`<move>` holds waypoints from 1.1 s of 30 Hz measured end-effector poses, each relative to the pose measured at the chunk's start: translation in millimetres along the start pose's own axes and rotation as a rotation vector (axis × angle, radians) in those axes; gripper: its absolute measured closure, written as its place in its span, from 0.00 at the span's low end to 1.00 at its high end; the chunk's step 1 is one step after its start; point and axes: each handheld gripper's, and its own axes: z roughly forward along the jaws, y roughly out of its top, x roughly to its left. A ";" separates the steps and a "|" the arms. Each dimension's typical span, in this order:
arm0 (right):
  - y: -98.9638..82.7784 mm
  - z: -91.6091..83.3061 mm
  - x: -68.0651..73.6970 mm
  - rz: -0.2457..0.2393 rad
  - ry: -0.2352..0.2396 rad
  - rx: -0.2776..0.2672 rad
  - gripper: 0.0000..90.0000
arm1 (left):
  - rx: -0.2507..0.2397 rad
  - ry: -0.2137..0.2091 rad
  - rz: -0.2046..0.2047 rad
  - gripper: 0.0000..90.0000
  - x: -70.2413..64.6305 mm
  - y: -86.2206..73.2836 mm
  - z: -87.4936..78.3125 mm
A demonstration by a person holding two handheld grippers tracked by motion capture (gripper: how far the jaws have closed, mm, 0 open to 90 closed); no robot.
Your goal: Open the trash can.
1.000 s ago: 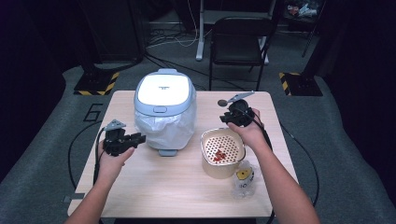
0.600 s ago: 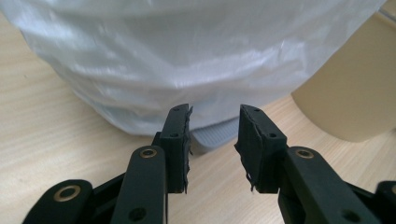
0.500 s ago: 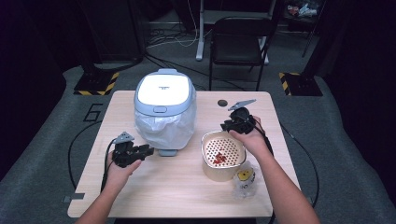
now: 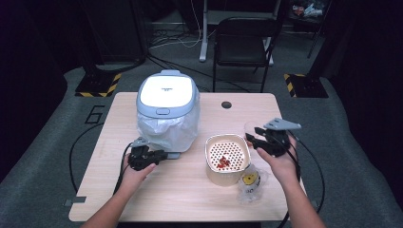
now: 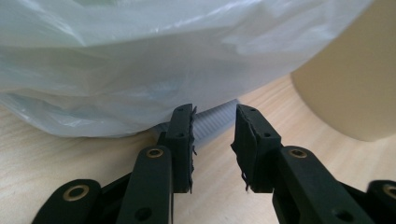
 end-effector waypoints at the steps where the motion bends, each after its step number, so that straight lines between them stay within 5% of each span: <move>1: -6.4 -5.6 -0.8 0.007 -0.003 -0.003 0.57 | -0.007 0.007 -0.003 0.76 0.1 -0.1 2.2; 5: -40.3 -25.7 -1.9 0.009 0.004 -0.002 0.50 | -0.019 0.007 0.012 0.77 -1.2 1.2 7.0; 9: -71.0 -31.7 3.0 0.009 0.062 -0.004 0.42 | 0.010 0.024 0.067 0.80 -3.3 2.0 12.5; 11: -84.3 -30.4 6.5 0.004 0.095 0.002 0.39 | 0.019 -0.003 0.055 0.82 -2.6 3.8 14.7; 12: -89.8 -29.2 8.3 0.002 0.108 0.001 0.39 | 0.011 -0.028 0.002 0.83 -6.5 2.9 17.8; 13: -99.7 -25.9 12.0 -0.011 0.132 0.006 0.37 | 0.018 -0.033 0.038 0.87 -5.3 3.9 19.0; 26: -127.0 -1.3 19.5 -0.022 0.106 0.118 0.28 | -0.007 0.046 0.117 1.00 -11.3 -2.7 24.0; 33: -134.6 12.1 21.9 -0.035 0.104 0.178 0.31 | -0.007 0.061 0.107 1.00 -11.0 -4.2 23.9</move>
